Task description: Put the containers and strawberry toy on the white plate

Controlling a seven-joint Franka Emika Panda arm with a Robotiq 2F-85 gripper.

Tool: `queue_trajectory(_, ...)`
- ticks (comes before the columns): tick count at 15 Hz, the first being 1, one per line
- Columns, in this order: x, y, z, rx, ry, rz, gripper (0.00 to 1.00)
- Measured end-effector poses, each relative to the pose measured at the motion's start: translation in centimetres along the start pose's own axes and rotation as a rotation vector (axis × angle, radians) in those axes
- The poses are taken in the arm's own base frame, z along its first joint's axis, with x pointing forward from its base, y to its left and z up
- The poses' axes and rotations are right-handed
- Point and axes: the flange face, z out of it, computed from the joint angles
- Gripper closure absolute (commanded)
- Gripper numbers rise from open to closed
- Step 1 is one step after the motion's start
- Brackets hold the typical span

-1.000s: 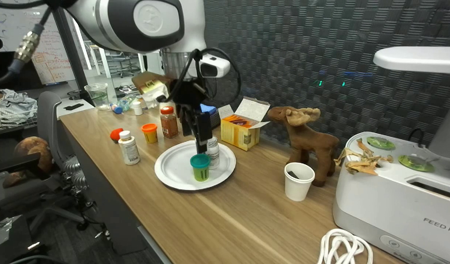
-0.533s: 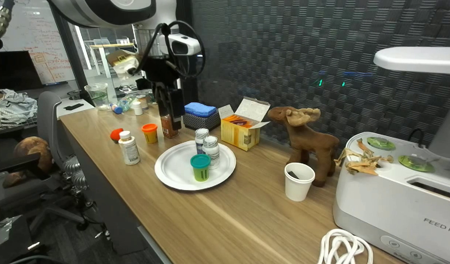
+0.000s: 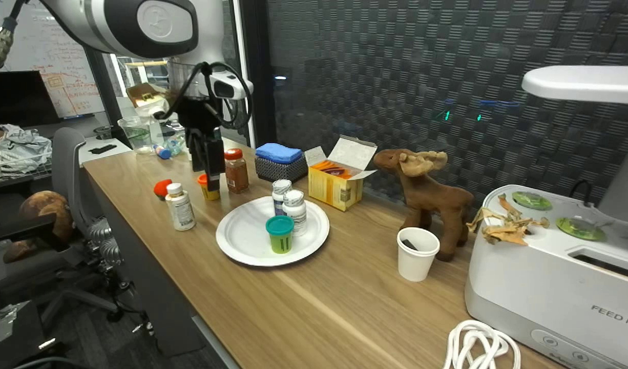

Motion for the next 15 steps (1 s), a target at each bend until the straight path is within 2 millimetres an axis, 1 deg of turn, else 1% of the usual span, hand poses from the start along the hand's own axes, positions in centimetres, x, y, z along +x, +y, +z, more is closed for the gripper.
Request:
queue_trajectory(4,-1.1,-1.6,1.3,-0.01,-0.026,-0.025,0.0)
queue_trajectory(12,-2.7,-2.9,2.4,-0.033,-0.068,0.007,0.0)
queue_trajectory(13,-2.9,-3.2,2.6,-0.035,-0.071,0.009,0.03)
queue_trajectory(14,-3.1,-3.4,2.7,-0.037,-0.073,0.009,0.27)
queue_trajectory(15,-3.3,-3.7,2.8,-0.038,-0.076,0.01,0.28)
